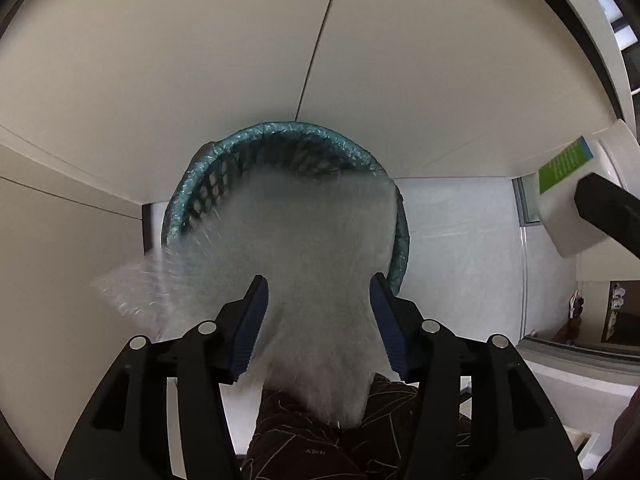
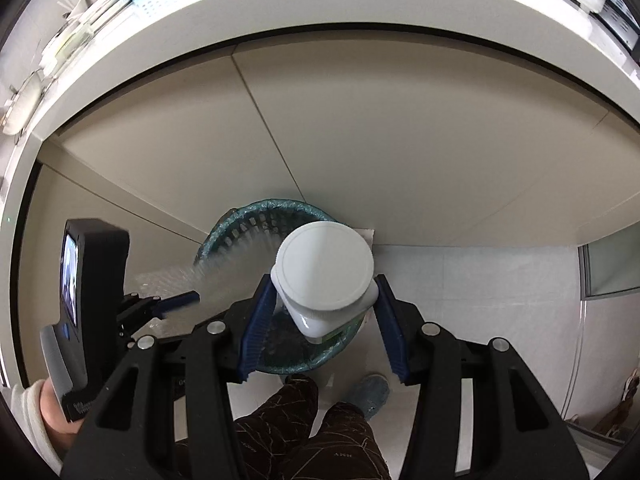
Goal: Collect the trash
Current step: 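Open the left tool to drop the bubble wrap while the right tool holds the bottle, then open the right tool to drop the white pill bottle into the wastebasket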
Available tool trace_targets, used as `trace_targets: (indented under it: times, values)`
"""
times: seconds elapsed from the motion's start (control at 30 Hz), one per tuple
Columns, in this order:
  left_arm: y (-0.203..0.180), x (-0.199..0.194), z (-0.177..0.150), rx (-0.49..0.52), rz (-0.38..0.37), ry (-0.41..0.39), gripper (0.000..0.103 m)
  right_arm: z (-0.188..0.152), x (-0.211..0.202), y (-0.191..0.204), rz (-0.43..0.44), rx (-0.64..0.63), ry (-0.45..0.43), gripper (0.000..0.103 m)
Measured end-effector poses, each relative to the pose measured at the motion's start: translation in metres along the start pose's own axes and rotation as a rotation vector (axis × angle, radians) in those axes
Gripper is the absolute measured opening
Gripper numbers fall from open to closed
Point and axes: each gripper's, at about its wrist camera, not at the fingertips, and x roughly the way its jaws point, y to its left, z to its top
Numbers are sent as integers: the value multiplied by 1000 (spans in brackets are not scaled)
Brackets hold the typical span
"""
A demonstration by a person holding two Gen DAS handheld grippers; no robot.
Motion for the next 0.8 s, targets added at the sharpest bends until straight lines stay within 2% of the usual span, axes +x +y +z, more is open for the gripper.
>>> trace_targets:
  times: [0.13,0.2,0.27,0.3,0.43,0.53,0.8]
  values:
    - [12,-5,4,-11,2,-18,64,1,4,1,-3,7,3,48]
    - [6,-7,1,-26,8,-47,67,1,6,-1,-2,10,7,48]
    - [7,-14,-1,-44,0,-88,75,0,7,-2,-2,7,13,48]
    - [12,-18,-1,-49,8,-102,82,-1,7,-3,1,5,12,48]
    - [31,-28,2,-83,10,-130,94,5,14,-3,10,2,26,48]
    - [44,-37,0,-104,12,-139,97,7,23,4,25,-21,38,48]
    - [83,-50,-5,-138,45,-142,97,11,51,36,66,-78,59,48]
